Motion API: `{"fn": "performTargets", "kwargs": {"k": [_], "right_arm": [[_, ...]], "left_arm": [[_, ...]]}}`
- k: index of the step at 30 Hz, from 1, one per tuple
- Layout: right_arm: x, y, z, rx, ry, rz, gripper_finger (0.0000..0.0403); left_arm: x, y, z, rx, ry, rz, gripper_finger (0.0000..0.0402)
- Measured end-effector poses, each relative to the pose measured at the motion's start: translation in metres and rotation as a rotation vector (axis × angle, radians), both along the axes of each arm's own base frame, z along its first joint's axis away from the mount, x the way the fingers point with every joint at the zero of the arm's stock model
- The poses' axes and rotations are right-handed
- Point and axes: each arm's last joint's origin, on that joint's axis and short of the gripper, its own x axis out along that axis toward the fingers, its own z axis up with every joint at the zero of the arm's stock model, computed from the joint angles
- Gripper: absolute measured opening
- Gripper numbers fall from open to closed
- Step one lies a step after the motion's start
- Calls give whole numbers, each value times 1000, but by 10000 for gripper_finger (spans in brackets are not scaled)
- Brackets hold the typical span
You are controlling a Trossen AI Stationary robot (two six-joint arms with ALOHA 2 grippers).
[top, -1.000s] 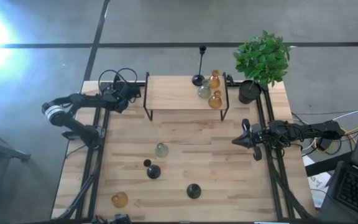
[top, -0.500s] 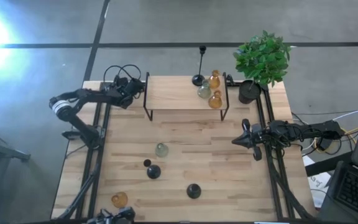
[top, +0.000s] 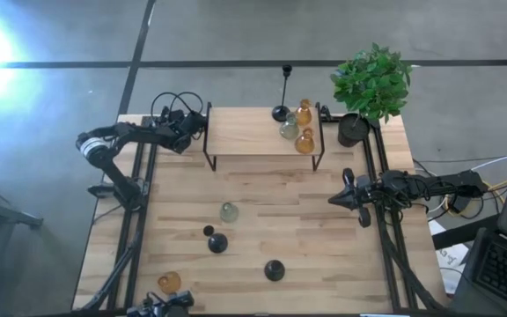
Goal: Pick & Place candle stick holders
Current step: Put the top green candle holder on the shelf
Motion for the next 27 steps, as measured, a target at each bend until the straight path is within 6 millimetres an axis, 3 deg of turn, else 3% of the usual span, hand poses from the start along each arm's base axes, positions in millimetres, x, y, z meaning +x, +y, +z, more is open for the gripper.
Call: {"fn": "performTargets", "kwargs": {"k": [8, 17, 27], "right_arm": [[0, 0, 0, 0, 0, 0, 8], [0, 0, 0, 0, 0, 0, 8], [0, 0, 0, 0, 0, 0, 8]], "left_arm": [[1, 1, 2, 22, 3, -3, 120], [-2, -3, 11, -15, 20, -72, 119], [-16, -20, 61, 45, 23, -185, 119]]}}
